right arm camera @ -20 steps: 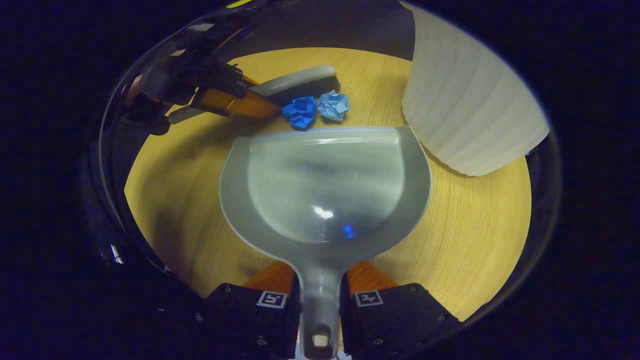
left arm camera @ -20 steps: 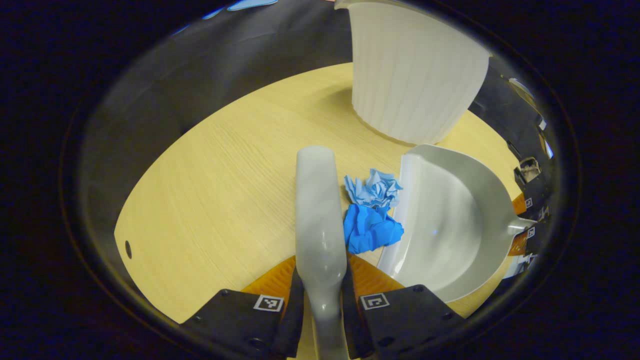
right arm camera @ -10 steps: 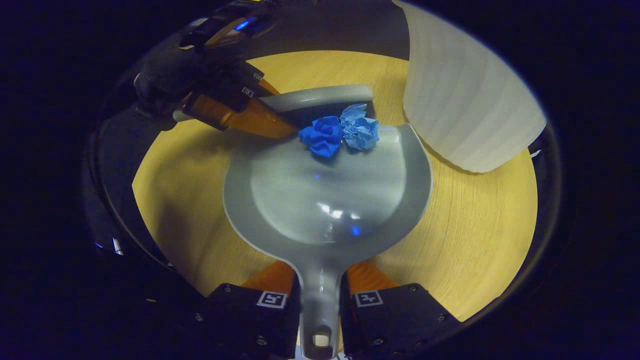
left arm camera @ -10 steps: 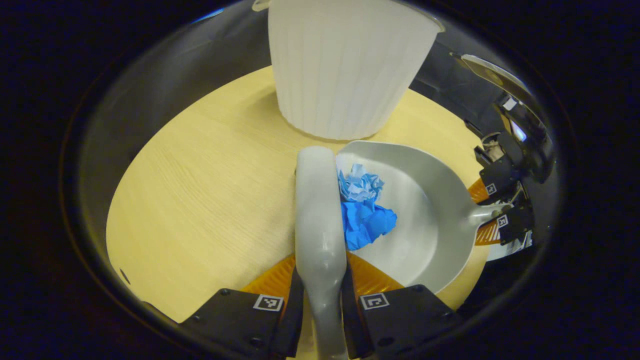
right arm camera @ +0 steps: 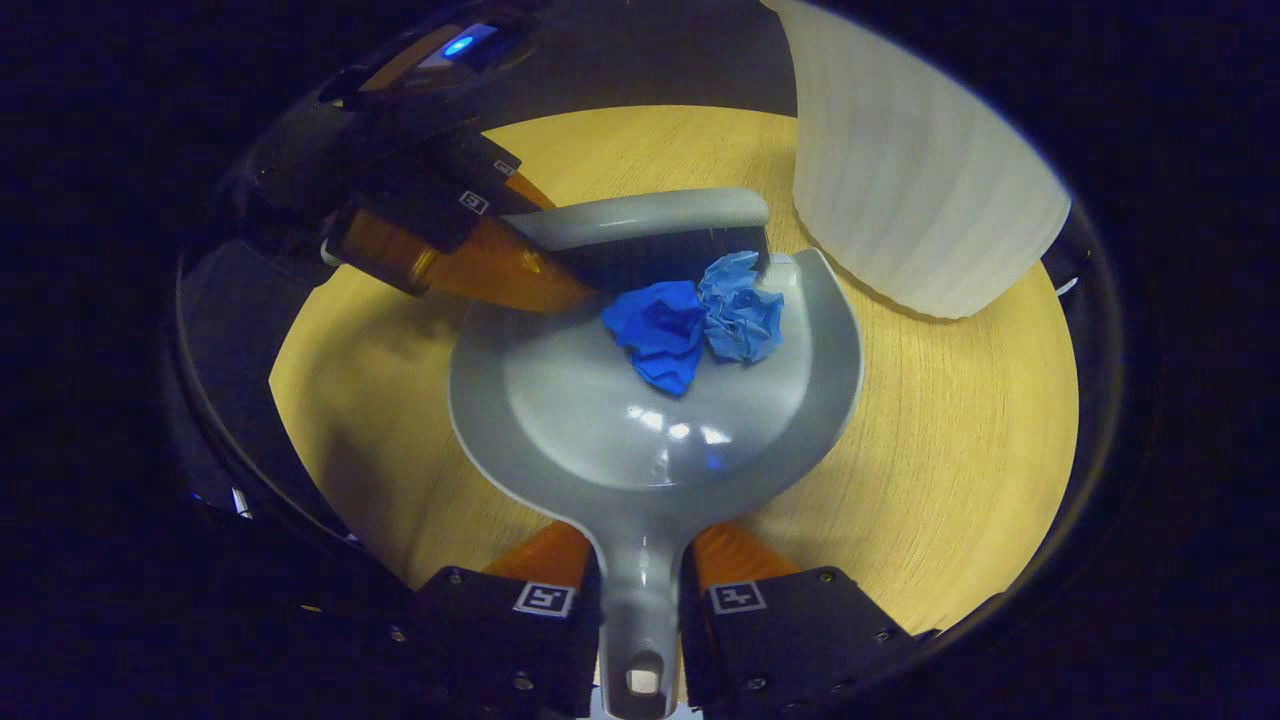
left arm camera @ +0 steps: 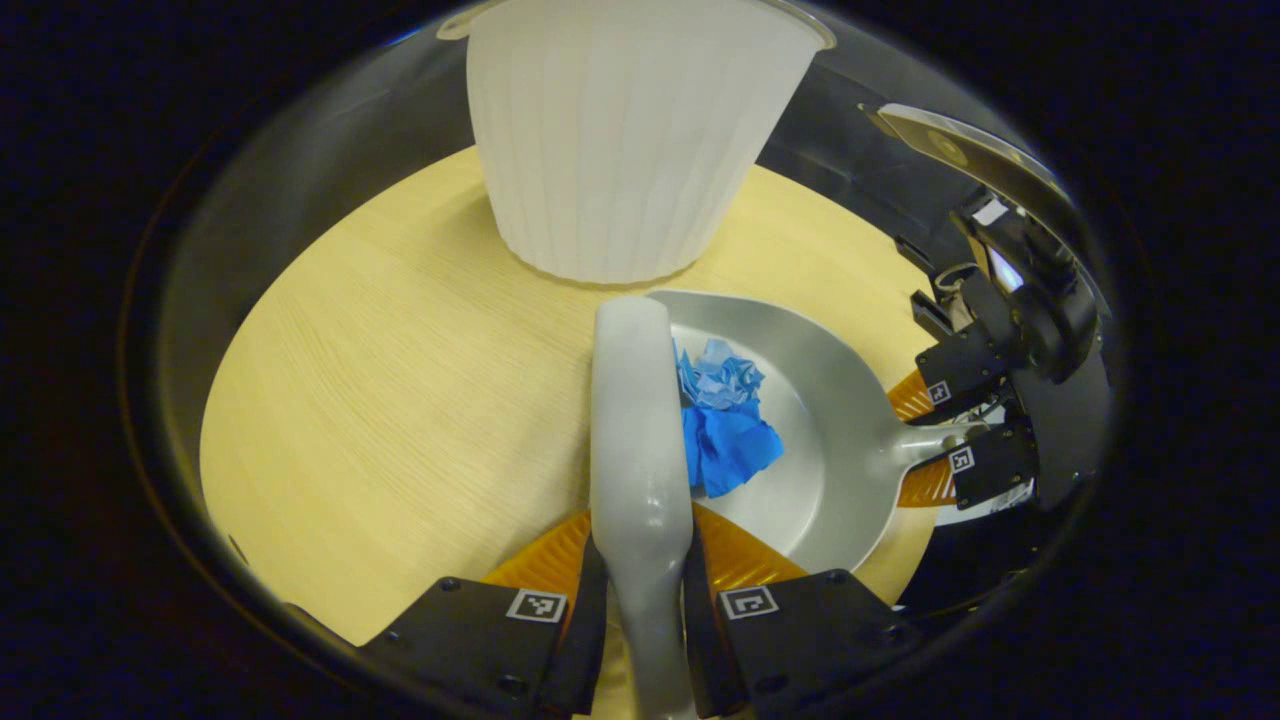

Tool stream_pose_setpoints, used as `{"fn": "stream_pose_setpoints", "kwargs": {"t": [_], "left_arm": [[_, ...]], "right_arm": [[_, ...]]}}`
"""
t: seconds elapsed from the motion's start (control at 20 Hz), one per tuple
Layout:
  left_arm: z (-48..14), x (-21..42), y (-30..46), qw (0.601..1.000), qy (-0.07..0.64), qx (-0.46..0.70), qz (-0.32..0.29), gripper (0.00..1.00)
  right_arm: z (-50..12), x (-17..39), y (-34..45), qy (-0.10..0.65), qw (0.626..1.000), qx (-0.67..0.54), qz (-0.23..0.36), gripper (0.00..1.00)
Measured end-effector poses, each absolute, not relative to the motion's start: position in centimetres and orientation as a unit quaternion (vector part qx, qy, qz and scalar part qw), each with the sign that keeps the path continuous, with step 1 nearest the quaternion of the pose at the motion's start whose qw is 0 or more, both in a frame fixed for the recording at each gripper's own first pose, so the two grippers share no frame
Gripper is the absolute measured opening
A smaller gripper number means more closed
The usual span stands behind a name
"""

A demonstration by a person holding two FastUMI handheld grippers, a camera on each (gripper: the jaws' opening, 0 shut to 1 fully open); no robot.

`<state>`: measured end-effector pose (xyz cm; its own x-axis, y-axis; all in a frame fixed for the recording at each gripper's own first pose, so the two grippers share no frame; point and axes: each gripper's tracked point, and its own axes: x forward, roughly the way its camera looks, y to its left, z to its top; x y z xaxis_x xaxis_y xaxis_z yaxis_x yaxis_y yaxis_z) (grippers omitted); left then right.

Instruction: Pick up the small broom and dustpan from the desktop, sweep the trash into the dustpan with the broom, and then empty the trash into the garbage bin.

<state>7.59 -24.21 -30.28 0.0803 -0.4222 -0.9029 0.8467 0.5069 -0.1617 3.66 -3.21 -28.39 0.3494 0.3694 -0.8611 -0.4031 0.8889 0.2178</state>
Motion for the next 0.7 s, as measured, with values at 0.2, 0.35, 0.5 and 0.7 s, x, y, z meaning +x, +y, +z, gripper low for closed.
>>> {"fn": "stream_pose_setpoints", "kwargs": {"t": [0.2,0.35,0.5,0.7], "left_arm": [[-29.4,7.4,-23.2,0.724,0.503,0.199,-0.427,0.39],[-28.2,7.8,-21.5,0.744,0.499,0.188,-0.403,0.41],[-27.0,8.0,-19.0,0.762,0.496,0.175,-0.377,0.41],[-25.5,8.3,-15.3,0.785,0.495,0.155,-0.339,0.43]], "right_arm": [[-30.0,4.3,-3.7,0.513,0.829,-0.013,0.222,0.35],[-30.2,4.2,-3.6,0.512,0.832,-0.011,0.212,0.35],[-30.0,4.1,-3.5,0.513,0.833,-0.015,0.207,0.35],[-29.9,4.1,-3.6,0.513,0.833,-0.024,0.205,0.34]]}}
